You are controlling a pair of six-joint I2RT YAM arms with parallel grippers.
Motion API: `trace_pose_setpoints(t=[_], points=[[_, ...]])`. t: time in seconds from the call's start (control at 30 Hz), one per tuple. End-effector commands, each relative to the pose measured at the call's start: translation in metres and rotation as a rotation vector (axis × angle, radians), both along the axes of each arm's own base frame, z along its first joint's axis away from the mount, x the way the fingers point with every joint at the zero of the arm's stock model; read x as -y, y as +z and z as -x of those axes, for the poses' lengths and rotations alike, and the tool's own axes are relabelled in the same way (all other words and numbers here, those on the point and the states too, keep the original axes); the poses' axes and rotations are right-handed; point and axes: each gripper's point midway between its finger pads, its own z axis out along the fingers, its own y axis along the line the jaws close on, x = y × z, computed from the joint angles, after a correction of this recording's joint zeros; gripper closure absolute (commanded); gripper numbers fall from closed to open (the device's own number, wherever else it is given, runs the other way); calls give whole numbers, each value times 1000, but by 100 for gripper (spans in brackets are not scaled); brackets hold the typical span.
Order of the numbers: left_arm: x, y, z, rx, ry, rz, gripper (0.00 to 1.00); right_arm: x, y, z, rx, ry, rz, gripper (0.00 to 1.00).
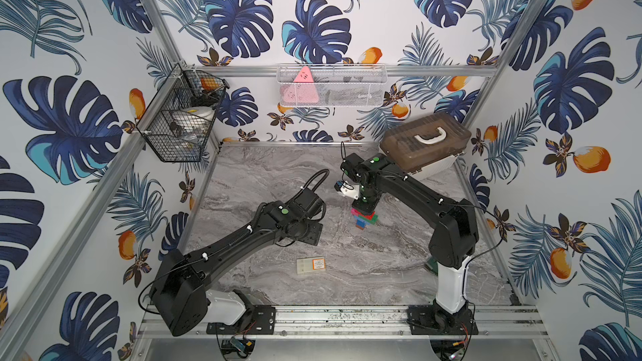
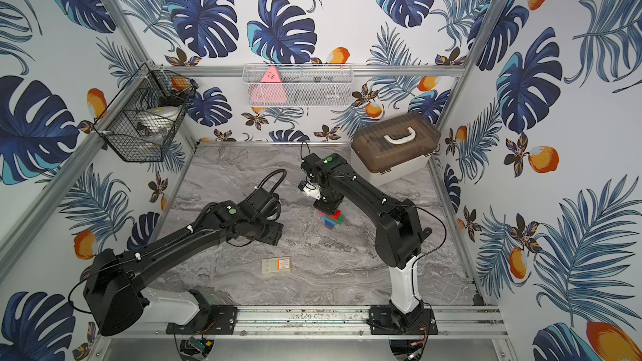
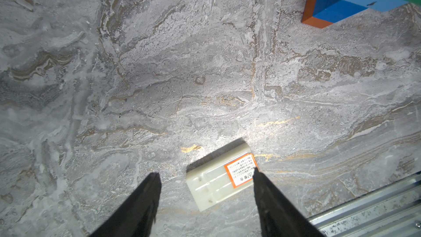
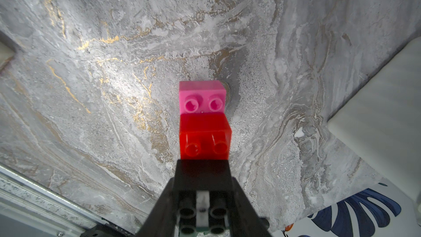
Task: Assemble a spoon with lego
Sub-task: Assemble the lego brick with the lego brick.
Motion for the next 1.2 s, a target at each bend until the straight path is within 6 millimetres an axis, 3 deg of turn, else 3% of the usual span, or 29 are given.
trace_pose_setpoints(t=[0.0, 0.63, 0.93, 1.17], points=[[-4, 1, -1, 11, -10, -26, 30, 4, -4, 2, -18, -15, 16, 74], [-8, -2, 1, 9, -5, -44, 30, 18, -35, 13, -139, -51, 36, 75], [-9, 0, 0, 16, -6, -50, 30, 9, -4, -1, -31, -41, -10, 65], [-10, 2, -1, 18, -4, -51, 30, 0, -1, -5, -17, -34, -38, 52]])
